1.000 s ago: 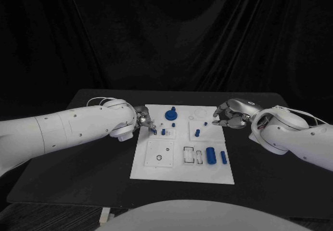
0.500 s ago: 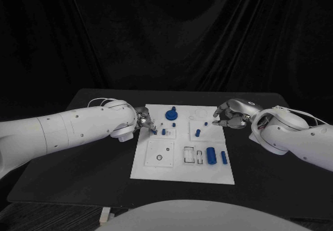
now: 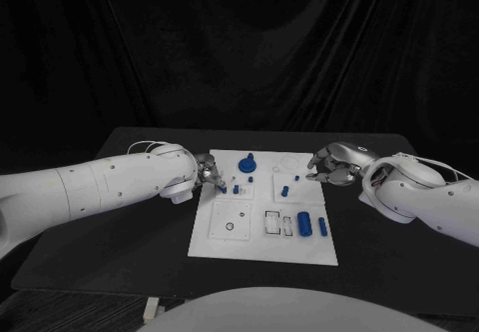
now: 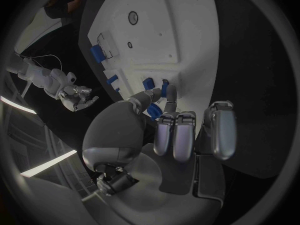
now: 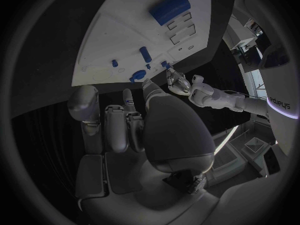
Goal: Assemble the parts on the task board
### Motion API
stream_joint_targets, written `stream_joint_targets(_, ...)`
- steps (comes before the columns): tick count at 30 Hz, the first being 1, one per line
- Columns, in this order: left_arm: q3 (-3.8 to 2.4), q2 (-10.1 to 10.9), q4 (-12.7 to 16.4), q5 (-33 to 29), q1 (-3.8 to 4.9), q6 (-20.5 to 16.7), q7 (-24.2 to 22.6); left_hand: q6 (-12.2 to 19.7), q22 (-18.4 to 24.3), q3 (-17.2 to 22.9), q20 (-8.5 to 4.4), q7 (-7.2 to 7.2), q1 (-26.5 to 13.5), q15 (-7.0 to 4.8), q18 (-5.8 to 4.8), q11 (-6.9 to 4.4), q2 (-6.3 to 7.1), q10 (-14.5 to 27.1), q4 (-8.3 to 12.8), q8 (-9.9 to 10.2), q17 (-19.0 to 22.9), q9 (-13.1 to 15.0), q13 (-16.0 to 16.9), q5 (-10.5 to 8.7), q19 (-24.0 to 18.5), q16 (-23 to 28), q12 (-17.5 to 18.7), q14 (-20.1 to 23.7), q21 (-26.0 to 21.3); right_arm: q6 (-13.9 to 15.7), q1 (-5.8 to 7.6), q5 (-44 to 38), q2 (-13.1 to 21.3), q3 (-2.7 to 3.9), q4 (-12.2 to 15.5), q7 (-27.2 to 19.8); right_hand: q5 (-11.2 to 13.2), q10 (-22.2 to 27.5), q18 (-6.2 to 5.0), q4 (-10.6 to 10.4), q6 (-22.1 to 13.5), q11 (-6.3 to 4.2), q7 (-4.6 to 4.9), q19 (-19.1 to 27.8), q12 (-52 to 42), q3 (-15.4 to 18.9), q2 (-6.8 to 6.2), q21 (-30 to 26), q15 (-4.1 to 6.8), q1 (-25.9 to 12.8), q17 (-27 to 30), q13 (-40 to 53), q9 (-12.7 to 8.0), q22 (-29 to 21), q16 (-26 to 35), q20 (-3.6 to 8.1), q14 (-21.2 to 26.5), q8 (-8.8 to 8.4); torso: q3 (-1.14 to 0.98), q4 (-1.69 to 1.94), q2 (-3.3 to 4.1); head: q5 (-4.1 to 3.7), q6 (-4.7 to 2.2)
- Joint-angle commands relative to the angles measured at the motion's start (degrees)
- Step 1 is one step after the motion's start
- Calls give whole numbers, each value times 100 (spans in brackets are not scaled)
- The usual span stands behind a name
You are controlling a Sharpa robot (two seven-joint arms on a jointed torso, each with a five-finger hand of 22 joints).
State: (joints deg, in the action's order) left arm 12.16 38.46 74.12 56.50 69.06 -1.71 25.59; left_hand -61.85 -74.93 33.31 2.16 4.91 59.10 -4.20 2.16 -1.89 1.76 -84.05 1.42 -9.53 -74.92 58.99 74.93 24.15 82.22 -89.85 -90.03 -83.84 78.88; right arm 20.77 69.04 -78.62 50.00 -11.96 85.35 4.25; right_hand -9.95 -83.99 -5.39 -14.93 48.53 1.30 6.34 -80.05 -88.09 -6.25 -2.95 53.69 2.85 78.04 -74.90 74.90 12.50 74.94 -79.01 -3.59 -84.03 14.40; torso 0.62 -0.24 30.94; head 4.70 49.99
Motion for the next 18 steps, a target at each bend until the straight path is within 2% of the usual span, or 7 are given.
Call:
stream_joint_targets(1,4,-17,18,-8,-32,102,-98,-295,-1096,51,-15,-328,-14,-32,92,-23,-61,-595,3,21,-1508,7,1507,16,-32,-15,3,-616,-40,37,-15,-8,9,4,6,65,-22,-342,-112,20,17,41,30,38,37,14,50,-27,-48,-1,-370,1185,-9,621,33,-18,-319,13,-2,7,0,-5,1)
stream_joint_targets(5,4,-30,3,-8,-41,117,-103,-295,-1096,51,-15,-328,-14,-32,92,-23,-61,-595,3,21,-1508,7,1507,16,-32,-15,3,-616,-40,35,-15,-8,7,4,5,66,-22,-342,-112,20,17,41,30,38,37,14,50,-27,-48,-1,-370,1185,-9,621,33,-18,-319,13,-1,-2,3,9,1)
stream_joint_targets(18,4,-29,1,-8,-61,208,-81,-293,-1093,74,-13,-325,7,-28,94,-19,-73,-595,21,28,-1508,1,1507,29,-41,-15,3,-616,-52,40,-16,-8,-9,4,-9,67,-23,-346,-111,23,18,41,30,36,35,13,54,-26,-48,0,-367,1188,-11,622,35,-18,-319,13,-3,1,-1,4,1)
